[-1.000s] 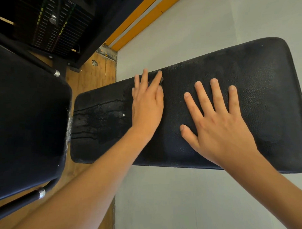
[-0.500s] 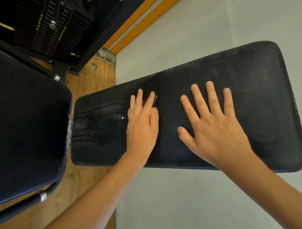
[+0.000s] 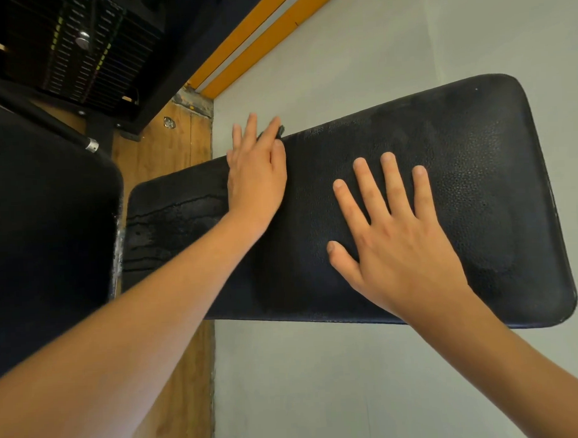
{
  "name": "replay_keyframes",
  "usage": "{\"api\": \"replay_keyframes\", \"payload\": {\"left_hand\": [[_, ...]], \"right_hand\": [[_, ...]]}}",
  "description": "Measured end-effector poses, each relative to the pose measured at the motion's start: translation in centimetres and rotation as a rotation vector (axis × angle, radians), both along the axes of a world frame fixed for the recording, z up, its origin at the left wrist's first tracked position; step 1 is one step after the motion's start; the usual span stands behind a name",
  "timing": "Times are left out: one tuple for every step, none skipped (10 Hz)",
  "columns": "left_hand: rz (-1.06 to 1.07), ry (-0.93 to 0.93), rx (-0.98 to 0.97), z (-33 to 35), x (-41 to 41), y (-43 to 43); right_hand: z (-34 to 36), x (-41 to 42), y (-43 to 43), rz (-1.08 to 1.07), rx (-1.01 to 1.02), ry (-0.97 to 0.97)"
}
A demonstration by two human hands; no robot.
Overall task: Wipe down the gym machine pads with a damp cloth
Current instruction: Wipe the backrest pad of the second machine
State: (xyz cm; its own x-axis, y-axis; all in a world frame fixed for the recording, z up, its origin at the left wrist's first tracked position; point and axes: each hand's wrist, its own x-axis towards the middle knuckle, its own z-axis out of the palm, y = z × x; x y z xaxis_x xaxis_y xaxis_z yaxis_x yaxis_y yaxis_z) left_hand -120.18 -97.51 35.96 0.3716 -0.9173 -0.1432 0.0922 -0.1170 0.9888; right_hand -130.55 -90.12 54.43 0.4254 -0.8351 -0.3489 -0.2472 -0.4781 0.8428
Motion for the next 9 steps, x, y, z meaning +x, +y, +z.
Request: {"api": "replay_keyframes", "payload": {"left_hand": [[-0.046,-0.012,-0.021,-0.5,1.1,-1.2],[-0.056,-0.032,-0.028,-0.9,0.7,0.4],[-0.039,-0.038,-0.021,-1.7,-0.5,4.0],[-0.032,-0.043,-0.027,-2.9,-2.0,8.5],[-0.045,-0.063,-0.049,-3.4,-3.2,11.0],[-0.034,-0.06,-0.051,-3.4,-2.6,9.7],[-0.03,-0.046,-0.035,-3.5,-1.2,7.0],[-0.047,-0.05,-0.024,-3.8,0.4,4.2],[-0.064,-0.045,-0.011,-3.7,1.4,2.4]], "right_hand": [[0.0,-0.1,0.0,0.0,0.002,-0.009],[0.0,-0.2,0.0,0.002,0.0,-0.003],[0.0,-0.2,0.0,0.006,-0.005,-0.002],[0.0,0.0,0.0,0.001,0.003,-0.004],[0.0,-0.1,0.1,-0.004,0.003,0.004],[0.1,0.0,0.0,-0.006,0.002,0.001],[0.0,0.1,-0.1,-0.006,0.007,0.001],[0.0,0.0,0.0,-0.007,0.01,-0.004],[0.0,0.1,0.0,-0.009,0.009,-0.013]]}}
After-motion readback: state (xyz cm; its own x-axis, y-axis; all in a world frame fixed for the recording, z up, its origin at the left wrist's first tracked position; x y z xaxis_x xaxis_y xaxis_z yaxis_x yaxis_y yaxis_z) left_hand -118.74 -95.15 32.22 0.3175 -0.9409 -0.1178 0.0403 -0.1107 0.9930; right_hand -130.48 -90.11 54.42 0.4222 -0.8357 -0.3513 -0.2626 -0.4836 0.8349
